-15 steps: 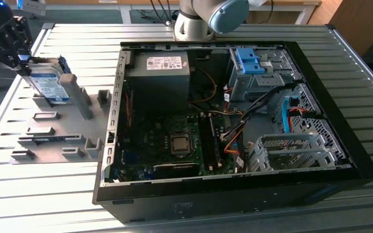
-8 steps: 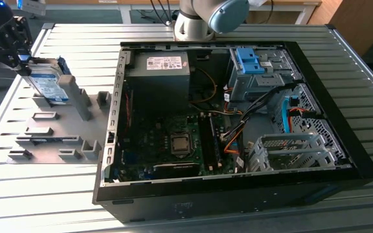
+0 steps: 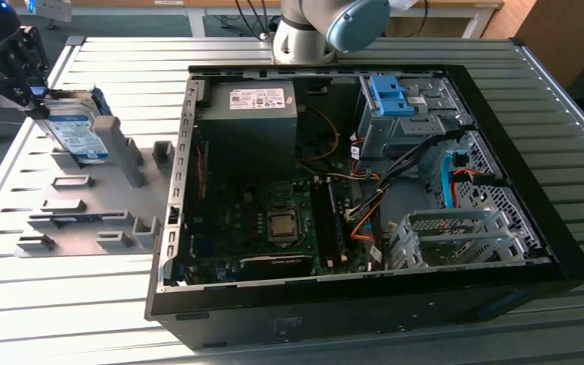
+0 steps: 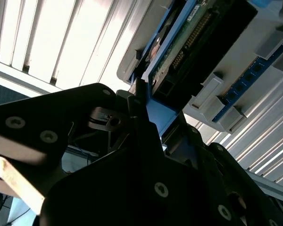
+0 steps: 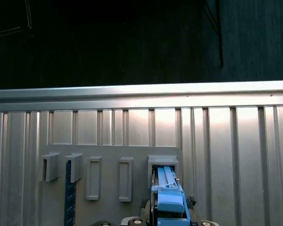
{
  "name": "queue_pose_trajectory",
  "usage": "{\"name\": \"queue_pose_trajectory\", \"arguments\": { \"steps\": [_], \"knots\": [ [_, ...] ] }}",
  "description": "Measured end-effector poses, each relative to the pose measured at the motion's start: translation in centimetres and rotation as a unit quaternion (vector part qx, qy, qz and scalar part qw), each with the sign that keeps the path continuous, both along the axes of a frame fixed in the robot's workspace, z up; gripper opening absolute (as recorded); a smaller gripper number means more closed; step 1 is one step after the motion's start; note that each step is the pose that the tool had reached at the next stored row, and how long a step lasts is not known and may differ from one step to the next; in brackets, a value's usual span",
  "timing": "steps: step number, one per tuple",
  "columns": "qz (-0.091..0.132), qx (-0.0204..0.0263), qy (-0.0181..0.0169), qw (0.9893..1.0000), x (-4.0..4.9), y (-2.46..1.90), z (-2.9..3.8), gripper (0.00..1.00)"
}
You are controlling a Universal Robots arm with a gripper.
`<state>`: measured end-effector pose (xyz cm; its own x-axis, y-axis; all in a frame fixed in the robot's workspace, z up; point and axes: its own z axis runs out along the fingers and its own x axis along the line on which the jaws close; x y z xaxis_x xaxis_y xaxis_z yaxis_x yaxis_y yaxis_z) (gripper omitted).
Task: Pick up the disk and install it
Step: 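Pick up the disk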
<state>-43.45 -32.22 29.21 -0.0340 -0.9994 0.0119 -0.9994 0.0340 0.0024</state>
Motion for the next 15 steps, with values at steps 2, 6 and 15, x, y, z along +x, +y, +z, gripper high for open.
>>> {"name": "queue_pose_trajectory", "arguments": {
  "steps": [2,6,15],
  "knots": [
    [0.0,0.0,0.0,1.0,0.0,0.0,0.0,0.37],
    [0.0,0.0,0.0,1.0,0.0,0.0,0.0,0.37],
    [-0.001,0.0,0.0,1.0,0.0,0.0,0.0,0.38]
  ]
}}
